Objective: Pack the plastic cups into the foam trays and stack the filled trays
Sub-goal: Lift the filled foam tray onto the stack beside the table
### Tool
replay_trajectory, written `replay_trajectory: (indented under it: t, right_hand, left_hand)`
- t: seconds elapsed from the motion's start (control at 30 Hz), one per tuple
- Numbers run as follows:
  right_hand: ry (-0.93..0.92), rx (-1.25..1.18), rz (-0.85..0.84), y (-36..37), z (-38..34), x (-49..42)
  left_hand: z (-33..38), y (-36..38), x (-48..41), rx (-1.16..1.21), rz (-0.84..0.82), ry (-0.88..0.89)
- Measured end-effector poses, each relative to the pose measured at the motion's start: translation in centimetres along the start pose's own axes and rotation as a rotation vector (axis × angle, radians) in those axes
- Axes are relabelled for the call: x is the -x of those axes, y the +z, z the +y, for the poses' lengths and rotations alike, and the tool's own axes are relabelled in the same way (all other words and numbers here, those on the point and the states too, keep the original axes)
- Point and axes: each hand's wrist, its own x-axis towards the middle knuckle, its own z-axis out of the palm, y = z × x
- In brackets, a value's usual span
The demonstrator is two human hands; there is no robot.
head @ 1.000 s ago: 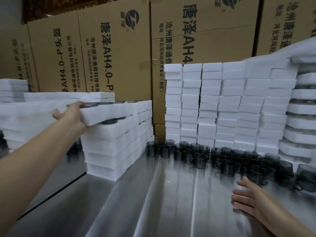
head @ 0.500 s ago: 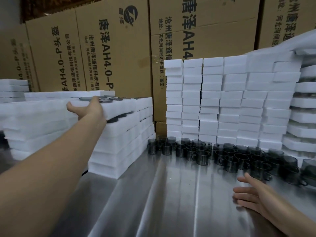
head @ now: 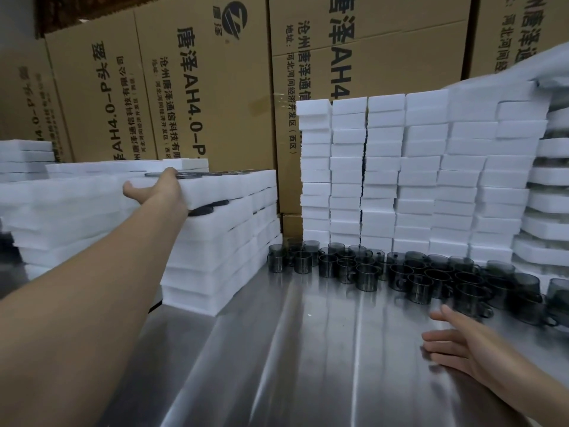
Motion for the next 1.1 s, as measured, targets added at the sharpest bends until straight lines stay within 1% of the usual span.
replay_trajectory:
  t: [0.17, 0.27, 0.3, 0.43, 0.57, 0.73, 0.87, 1.03, 1.1]
  right_hand:
    - [-0.003, 0.021, -0.005, 0.1, -0.1, 0.2]
    - [0.000, 0.022, -0.011, 0.0, -0.1, 0.1]
    - [0.002, 0.022, -0.012, 0.0, 0.0, 0.1]
    - [0.005, 0.026, -0.011, -0.2, 0.1, -0.2]
    - [0.010, 0.025, -0.033, -0.4, 0.2, -0.3]
    - [0.007, 0.018, -0.053, -0.5, 0.3, -0.5]
    - [0.000, 0.015, -0.060, -0.5, 0.1, -0.3]
    - [-0.008, 0.023, -0.066, -0.5, 0.2, -0.2]
    - [-0.008, 0.019, -0.063, -0.5, 0.3, -0.3]
  left_hand:
    - [-0.1, 0.1, -0.5, -0.024, -0.013, -0.006]
    - [0.1, 0.6, -1.1, -0.089, -0.015, -0.016]
    - [0.2, 0.8, -1.4, -0.150, -0.011, 0.001]
    - [0.7, 2.2, -2.1, -0.477, -0.038, 0.162]
    - [0.7, 2.0, -1.7, -0.610, 0.118, 0.149]
    - [-1.8, 0.4, -2.9, -0.631, 0.125, 0.202]
    - [-2.8, 0.4, -3.1, -0.577, 0.158, 0.260]
    - [-5.4, 0.5, -1.4, -0.553, 0.194, 0.467]
    - [-6.0, 0.4, -0.6, -0.530, 0.198, 0.510]
